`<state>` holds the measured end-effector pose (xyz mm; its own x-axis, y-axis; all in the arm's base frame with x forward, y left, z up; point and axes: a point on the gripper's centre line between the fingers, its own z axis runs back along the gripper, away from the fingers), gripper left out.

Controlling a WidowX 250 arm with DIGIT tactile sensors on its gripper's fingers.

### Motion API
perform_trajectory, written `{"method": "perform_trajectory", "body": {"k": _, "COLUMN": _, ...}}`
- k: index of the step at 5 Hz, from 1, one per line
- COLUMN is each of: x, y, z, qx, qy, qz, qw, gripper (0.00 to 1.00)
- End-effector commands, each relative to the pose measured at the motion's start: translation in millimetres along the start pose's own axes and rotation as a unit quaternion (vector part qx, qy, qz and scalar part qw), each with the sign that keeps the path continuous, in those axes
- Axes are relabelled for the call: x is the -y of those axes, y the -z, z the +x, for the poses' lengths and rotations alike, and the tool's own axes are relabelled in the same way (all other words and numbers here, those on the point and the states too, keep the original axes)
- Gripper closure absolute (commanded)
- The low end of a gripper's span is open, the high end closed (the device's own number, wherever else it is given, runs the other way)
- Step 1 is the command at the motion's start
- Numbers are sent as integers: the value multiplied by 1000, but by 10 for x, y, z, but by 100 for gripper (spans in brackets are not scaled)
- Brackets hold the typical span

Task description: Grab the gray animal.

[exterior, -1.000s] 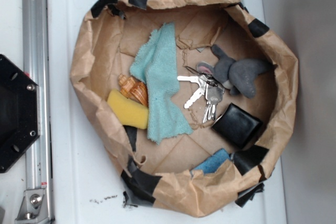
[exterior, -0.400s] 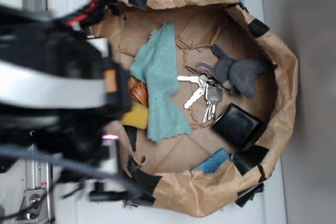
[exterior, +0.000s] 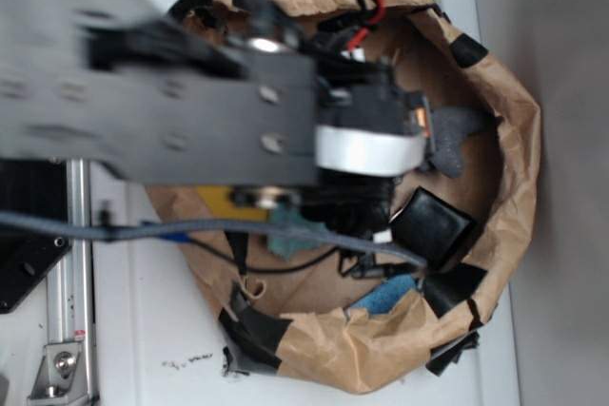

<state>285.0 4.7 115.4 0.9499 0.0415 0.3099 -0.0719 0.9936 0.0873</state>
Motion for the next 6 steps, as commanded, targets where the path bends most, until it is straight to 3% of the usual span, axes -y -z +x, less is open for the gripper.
{"method": "perform_trajectory", "body": {"k": 1, "x": -102, "y": 300, "z": 373, "qx": 24, "qy": 35, "qz": 12, "qw": 999, "gripper": 0}}
{"method": "perform_trajectory", "body": {"k": 3, "x": 47, "y": 741, "z": 615, "qx": -3, "qy": 30, "qz": 32, "qw": 999, "gripper": 0}}
{"method": "perform_trajectory", "body": {"k": 4, "x": 31, "y": 971, "z": 566, "qx": -38, "qy": 12, "qz": 47, "qw": 998, "gripper": 100}}
{"method": "perform_trajectory", "body": {"k": 6, "x": 41, "y": 685, "z": 333, "qx": -72, "qy": 22, "qz": 21, "qw": 997, "gripper": 100}}
